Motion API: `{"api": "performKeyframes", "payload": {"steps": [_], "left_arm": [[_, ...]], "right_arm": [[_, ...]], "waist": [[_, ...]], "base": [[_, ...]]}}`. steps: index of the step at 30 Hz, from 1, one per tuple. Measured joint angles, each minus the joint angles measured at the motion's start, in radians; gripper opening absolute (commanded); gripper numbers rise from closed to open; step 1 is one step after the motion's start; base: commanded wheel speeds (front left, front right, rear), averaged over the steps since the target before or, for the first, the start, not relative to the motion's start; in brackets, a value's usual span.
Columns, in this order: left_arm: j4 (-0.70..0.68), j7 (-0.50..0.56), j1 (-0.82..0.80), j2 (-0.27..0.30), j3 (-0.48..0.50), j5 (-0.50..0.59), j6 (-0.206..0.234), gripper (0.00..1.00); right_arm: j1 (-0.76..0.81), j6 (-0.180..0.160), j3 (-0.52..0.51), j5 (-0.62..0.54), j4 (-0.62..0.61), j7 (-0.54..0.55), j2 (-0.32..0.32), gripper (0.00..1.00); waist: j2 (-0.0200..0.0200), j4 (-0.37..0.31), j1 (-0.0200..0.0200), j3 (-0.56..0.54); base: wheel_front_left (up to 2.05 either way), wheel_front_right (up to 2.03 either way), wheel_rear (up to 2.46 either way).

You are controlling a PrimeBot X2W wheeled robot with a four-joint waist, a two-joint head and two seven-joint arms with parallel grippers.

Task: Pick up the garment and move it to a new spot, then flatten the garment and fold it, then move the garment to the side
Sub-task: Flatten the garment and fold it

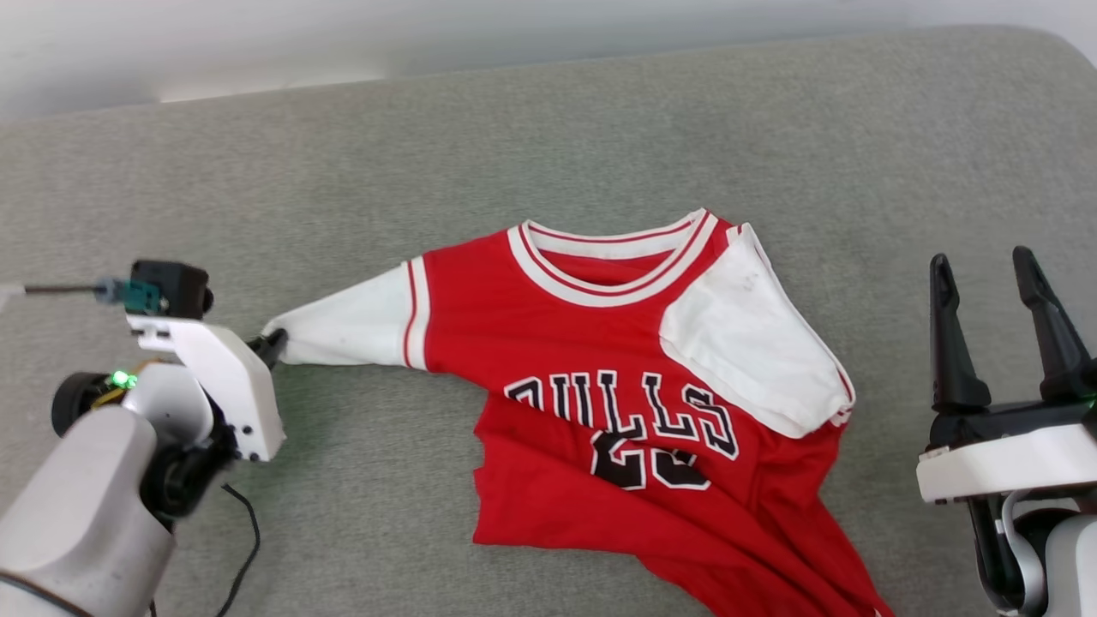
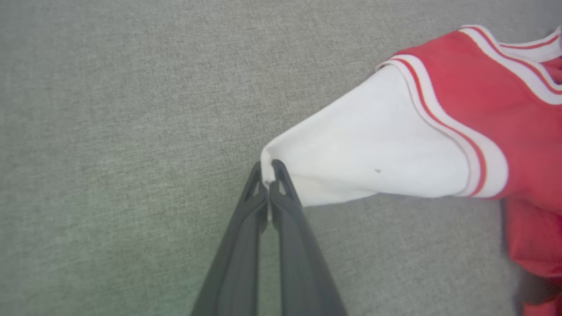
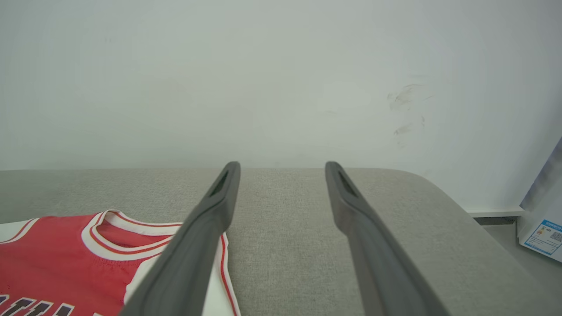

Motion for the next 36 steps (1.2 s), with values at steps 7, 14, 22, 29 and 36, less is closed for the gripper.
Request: {"api": "performKeyframes", "payload": {"steps": [7, 14, 22, 29, 36], "left_arm": [[-0.108, -0.199, 0.037, -0.019, 0.026, 0.032, 0.002, 1.00], [-0.252, -0.507, 0.099, -0.007, 0.037, 0.171, 0.005, 1.00], [-0.543, -0.564, 0.376, -0.110, 0.160, 0.362, 0.144, 1.00], [-0.617, -0.565, 0.481, -0.209, 0.231, 0.427, 0.125, 1.00], [-0.585, -0.566, 0.478, -0.249, 0.246, 0.472, 0.060, 1.00]], "right_arm": [[0.008, 0.000, 0.010, 0.000, 0.001, 0.029, -0.011, 1.00], [0.009, 0.000, 0.038, 0.001, -0.002, 0.078, -0.038, 1.00], [0.041, 0.000, 0.143, 0.043, -0.048, 0.325, -0.122, 1.00], [0.032, 0.000, 0.267, 0.141, -0.066, 0.672, -0.213, 1.00], [-0.075, 0.000, 0.290, 0.155, -0.013, 0.946, -0.253, 1.00]], "waist": [[0.0000, 0.039, 0.0000, -0.028], [0.0000, 0.057, 0.0000, -0.072], [0.0000, 0.097, 0.0000, -0.109], [0.0000, 0.133, -0.0001, -0.099], [0.0000, 0.188, 0.0000, -0.063]], "base": [[0.00, 0.00, 0.00], [0.00, 0.00, 0.00], [0.00, 0.00, 0.00], [0.00, 0.00, 0.00], [0.00, 0.00, 0.00]]}}
